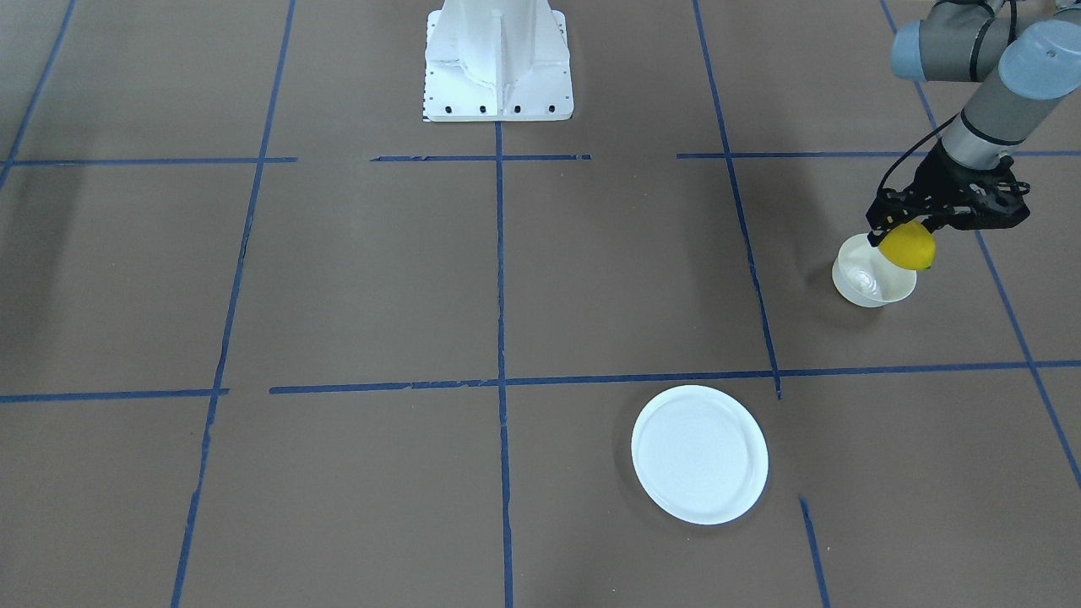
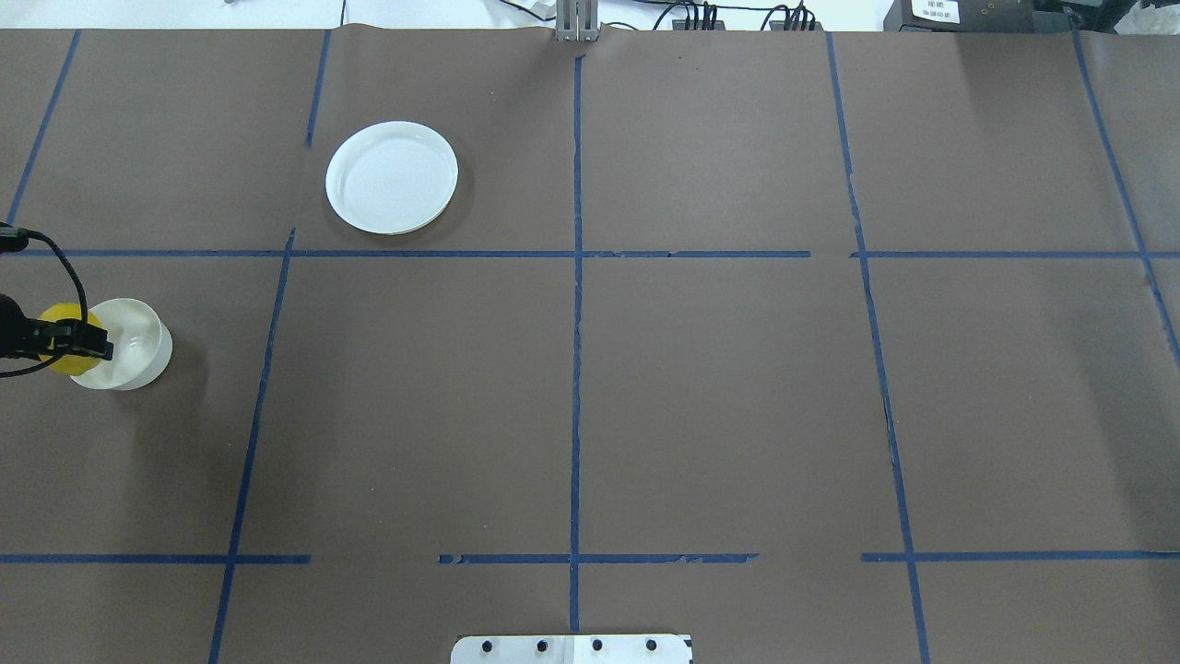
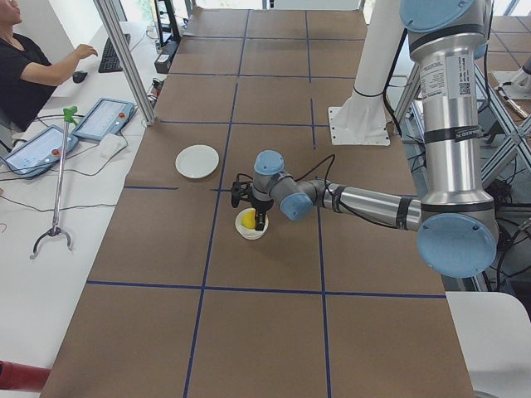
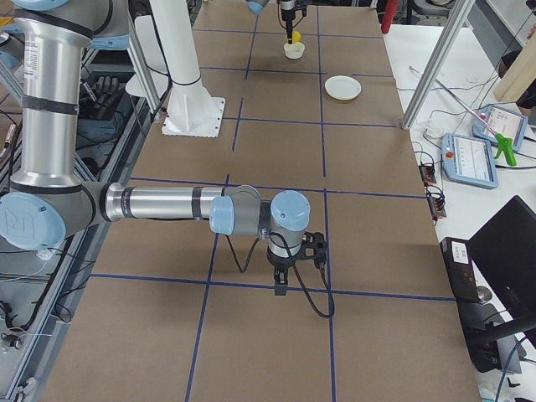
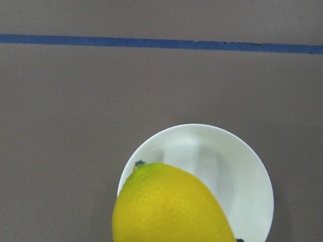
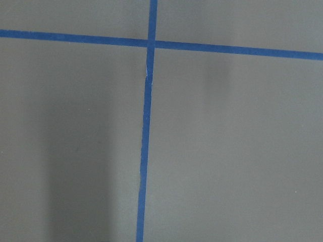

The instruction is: Move lemon from plate to bowl

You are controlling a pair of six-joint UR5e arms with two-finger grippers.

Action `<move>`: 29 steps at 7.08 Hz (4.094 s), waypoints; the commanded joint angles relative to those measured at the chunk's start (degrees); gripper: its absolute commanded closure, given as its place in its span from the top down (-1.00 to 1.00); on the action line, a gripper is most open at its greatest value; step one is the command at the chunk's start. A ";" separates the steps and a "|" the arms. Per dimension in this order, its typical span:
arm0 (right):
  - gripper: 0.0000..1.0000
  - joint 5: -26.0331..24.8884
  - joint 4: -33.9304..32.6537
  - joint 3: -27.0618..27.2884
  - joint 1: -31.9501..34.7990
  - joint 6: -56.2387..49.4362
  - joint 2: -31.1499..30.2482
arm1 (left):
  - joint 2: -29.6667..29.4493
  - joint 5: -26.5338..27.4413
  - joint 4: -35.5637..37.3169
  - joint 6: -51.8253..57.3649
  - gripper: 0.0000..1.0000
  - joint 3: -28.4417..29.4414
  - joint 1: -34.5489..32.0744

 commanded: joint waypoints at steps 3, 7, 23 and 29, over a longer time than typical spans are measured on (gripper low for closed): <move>1.00 0.00 0.00 0.06 0.00 0.00 0.00 | -0.65 -1.62 -1.73 2.12 1.00 -0.26 -0.22; 1.00 0.00 0.00 0.06 0.00 0.00 -0.08 | -0.65 -10.41 2.30 32.84 1.00 1.14 -16.88; 1.00 0.00 0.00 0.06 0.00 0.00 0.00 | 0.75 -15.61 36.07 59.18 1.00 2.64 -37.75; 1.00 0.09 0.00 0.06 0.00 0.00 -0.08 | 0.66 -15.52 36.06 59.09 1.00 2.37 -37.75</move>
